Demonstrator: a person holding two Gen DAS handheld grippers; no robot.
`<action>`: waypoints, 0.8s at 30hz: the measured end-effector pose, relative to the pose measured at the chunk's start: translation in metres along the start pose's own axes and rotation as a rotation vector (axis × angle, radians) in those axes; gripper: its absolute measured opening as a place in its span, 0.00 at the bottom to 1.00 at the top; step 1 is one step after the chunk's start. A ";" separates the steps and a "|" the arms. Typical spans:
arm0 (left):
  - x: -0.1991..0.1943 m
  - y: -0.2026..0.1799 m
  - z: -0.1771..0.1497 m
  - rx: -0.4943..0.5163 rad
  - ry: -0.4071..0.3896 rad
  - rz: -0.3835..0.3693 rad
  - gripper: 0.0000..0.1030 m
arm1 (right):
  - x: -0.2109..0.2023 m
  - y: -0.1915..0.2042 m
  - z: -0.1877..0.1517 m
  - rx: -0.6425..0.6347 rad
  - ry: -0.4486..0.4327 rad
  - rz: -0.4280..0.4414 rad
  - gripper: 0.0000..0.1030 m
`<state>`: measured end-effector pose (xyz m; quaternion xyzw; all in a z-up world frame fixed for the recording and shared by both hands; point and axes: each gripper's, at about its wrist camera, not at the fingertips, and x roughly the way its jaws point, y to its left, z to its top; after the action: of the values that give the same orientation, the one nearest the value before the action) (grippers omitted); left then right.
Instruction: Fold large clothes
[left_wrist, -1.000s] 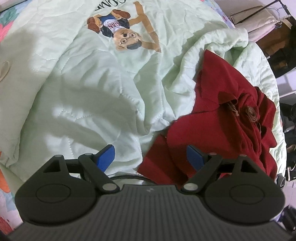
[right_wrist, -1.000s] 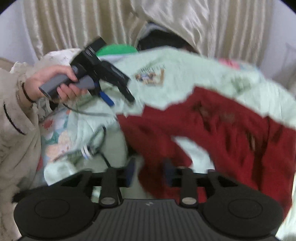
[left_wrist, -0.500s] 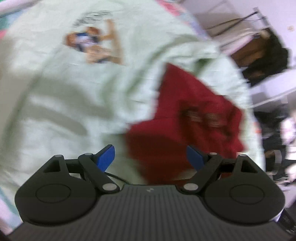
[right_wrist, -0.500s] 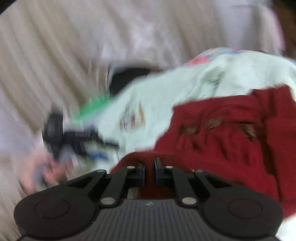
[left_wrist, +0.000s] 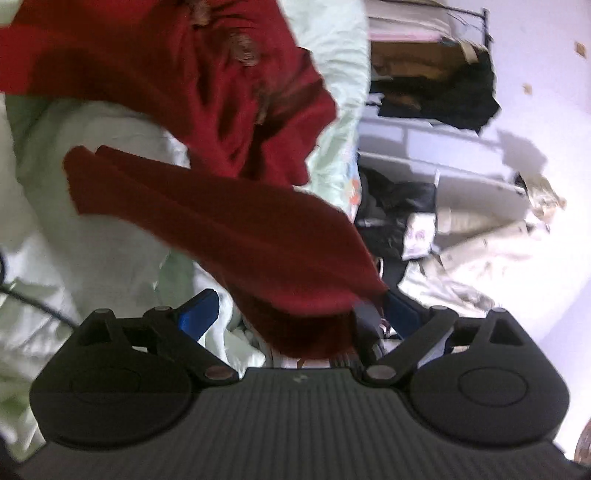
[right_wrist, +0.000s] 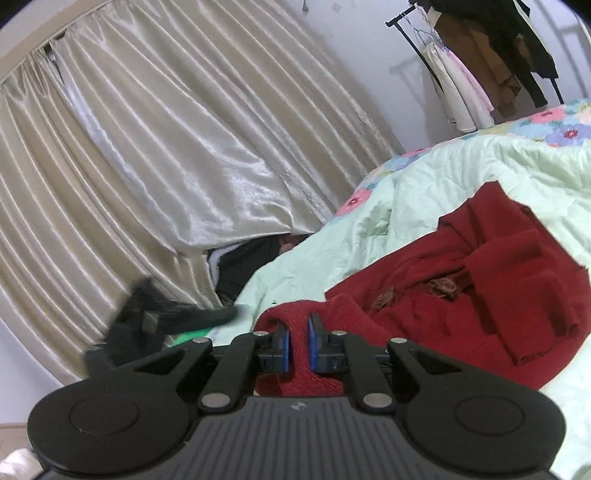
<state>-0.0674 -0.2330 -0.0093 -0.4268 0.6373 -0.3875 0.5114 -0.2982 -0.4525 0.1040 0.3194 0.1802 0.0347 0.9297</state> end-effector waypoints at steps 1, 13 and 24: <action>0.001 -0.001 0.003 0.048 -0.049 0.017 0.14 | -0.004 0.000 -0.003 -0.015 0.006 0.008 0.10; -0.048 0.008 -0.013 0.486 -0.391 -0.042 0.02 | -0.025 0.013 -0.060 -0.233 0.266 0.248 0.69; -0.092 -0.030 -0.035 0.739 -0.532 -0.210 0.03 | -0.016 -0.018 -0.026 -0.409 0.207 0.062 0.70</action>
<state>-0.0867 -0.1543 0.0544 -0.3625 0.2565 -0.5153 0.7330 -0.3235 -0.4548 0.0788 0.1243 0.2537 0.1315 0.9502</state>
